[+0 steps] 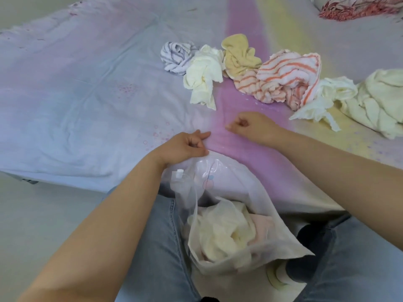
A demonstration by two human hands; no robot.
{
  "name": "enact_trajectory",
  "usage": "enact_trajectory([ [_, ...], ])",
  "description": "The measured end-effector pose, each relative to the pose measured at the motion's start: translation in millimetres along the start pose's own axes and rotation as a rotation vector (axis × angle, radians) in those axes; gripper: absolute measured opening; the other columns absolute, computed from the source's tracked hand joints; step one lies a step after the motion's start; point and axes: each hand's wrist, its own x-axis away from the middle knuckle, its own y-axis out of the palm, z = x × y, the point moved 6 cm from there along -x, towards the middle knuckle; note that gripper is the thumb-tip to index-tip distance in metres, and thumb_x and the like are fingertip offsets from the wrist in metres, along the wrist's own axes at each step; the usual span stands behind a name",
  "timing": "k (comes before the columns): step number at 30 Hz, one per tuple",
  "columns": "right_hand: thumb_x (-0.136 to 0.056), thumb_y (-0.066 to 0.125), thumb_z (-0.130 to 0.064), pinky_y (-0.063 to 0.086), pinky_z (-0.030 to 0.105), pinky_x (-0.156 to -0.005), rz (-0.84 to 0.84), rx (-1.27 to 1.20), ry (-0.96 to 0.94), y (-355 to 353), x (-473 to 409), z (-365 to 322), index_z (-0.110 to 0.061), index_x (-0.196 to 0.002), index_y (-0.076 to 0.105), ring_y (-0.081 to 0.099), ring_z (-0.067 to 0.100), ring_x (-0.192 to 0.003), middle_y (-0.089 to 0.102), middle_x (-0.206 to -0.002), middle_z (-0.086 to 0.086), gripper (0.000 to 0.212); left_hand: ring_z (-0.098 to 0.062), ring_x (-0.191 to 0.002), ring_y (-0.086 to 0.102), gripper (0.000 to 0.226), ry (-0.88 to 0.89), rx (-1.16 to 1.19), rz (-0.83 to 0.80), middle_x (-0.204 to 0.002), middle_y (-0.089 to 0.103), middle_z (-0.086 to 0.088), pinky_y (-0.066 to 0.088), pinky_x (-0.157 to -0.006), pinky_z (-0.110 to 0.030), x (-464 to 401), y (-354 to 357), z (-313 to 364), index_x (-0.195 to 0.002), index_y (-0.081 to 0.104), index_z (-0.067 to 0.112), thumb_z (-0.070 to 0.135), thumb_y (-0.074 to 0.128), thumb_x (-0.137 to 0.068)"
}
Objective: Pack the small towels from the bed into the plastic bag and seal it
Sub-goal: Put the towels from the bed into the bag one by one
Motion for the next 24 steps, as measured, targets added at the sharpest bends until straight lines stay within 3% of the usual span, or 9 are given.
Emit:
enact_trajectory([
  [2,-0.088,0.064,-0.037,0.04,0.021,-0.082,0.051,-0.084,-0.056,0.1,-47.5,-11.7,-0.017,-0.104,0.063,0.055,0.015,-0.108,0.062,-0.114,-0.002,0.026,0.009,-0.137,0.024,0.019,-0.016,0.05,-0.016,-0.146,0.047,0.01,0.018,-0.108,-0.02,-2.2,-1.4,-3.4,-0.067,0.064,0.015,0.009,0.07,-0.084],
  [4,-0.085,0.068,-0.035,0.035,0.023,-0.098,0.022,-0.023,-0.083,5.3,-96.0,-20.1,-0.017,-0.134,0.049,0.04,0.021,-0.133,0.046,-0.143,0.005,0.055,0.01,-0.136,0.025,0.02,-0.035,0.098,-0.023,-0.145,0.049,0.009,0.017,-0.111,-0.021,-5.6,-2.4,-6.4,-0.066,0.066,0.017,0.007,0.07,-0.084],
  [6,-0.081,0.072,-0.037,0.039,0.033,-0.1,-0.011,-0.031,-0.042,11.6,-129.1,-27.6,-0.02,-0.15,0.021,0.031,0.029,-0.138,0.029,-0.153,0.011,0.087,0.009,-0.135,0.025,0.023,-0.043,0.137,-0.018,-0.144,0.05,0.008,0.017,-0.111,-0.021,-8.3,-2.8,-9.5,-0.065,0.067,0.018,0.005,0.07,-0.083],
  [8,-0.08,0.073,-0.03,0.034,0.037,-0.109,-0.029,-0.025,-0.015,19.6,-154.6,-27.4,-0.016,-0.152,0.008,0.027,0.029,-0.141,0.021,-0.156,0.013,0.098,0.009,-0.136,0.026,0.02,-0.045,0.165,-0.019,-0.143,0.051,0.008,0.018,-0.11,-0.02,-12.1,-2.8,-13.0,-0.066,0.067,0.015,0.004,0.07,-0.083],
  [11,-0.09,0.059,-0.016,0.04,0.034,-0.099,0.028,0.245,0.02,27.6,-176.4,-19.1,-0.002,-0.135,0.047,0.047,0.033,-0.127,0.047,-0.14,0.02,0.048,0.01,-0.135,0.027,0.018,-0.058,0.206,-0.02,-0.141,0.053,0.01,0.019,-0.11,-0.02,-17.8,-3.4,-19.6,-0.067,0.067,0.014,0.004,0.07,-0.082],
  [13,-0.091,0.053,-0.015,0.043,0.034,-0.085,0.059,0.337,0.016,32.9,-179.2,-15.6,0.004,-0.114,0.06,0.057,0.035,-0.112,0.059,-0.123,0.021,0.03,0.01,-0.133,0.028,0.019,-0.062,0.23,-0.013,-0.14,0.053,0.01,0.019,-0.109,-0.02,-21.4,-4.5,-21.9,-0.067,0.066,0.014,0.003,0.069,-0.083],
  [19,-0.086,0.058,-0.024,0.037,0.026,-0.052,-0.284,0.506,-0.028,15.0,-80.7,-28.4,-0.009,-0.071,0.061,0.057,0.026,-0.073,0.064,-0.077,0.009,0.021,0.009,-0.133,0.03,0.011,-0.053,0.239,-0.004,-0.141,0.053,0.006,0.024,-0.102,-0.014,-22.2,-2.6,-24.8,-0.074,0.069,0.005,0.002,0.068,-0.084],
  [22,-0.08,0.064,-0.023,0.042,0.026,-0.053,-0.605,0.365,0.058,6.5,-1.1,-24.6,-0.013,-0.063,0.06,0.054,0.022,-0.06,0.06,-0.06,0.004,0.021,0.002,-0.137,0.033,0.005,-0.033,0.244,0.056,-0.138,0.056,0.0,0.024,-0.112,-0.022,-22.0,-0.3,-26.8,-0.078,0.069,0.002,0.004,0.069,-0.082],
  [24,-0.081,0.067,-0.026,0.042,0.03,-0.059,-0.63,0.268,0.057,-3.8,24.8,-24.8,-0.014,-0.064,0.061,0.053,0.02,-0.062,0.058,-0.055,-0.001,0.022,0.001,-0.138,0.032,0.008,-0.017,0.237,0.078,-0.137,0.057,0.001,0.024,-0.111,-0.022,-21.3,1.5,-25.3,-0.074,0.067,0.005,0.003,0.068,-0.082],
])
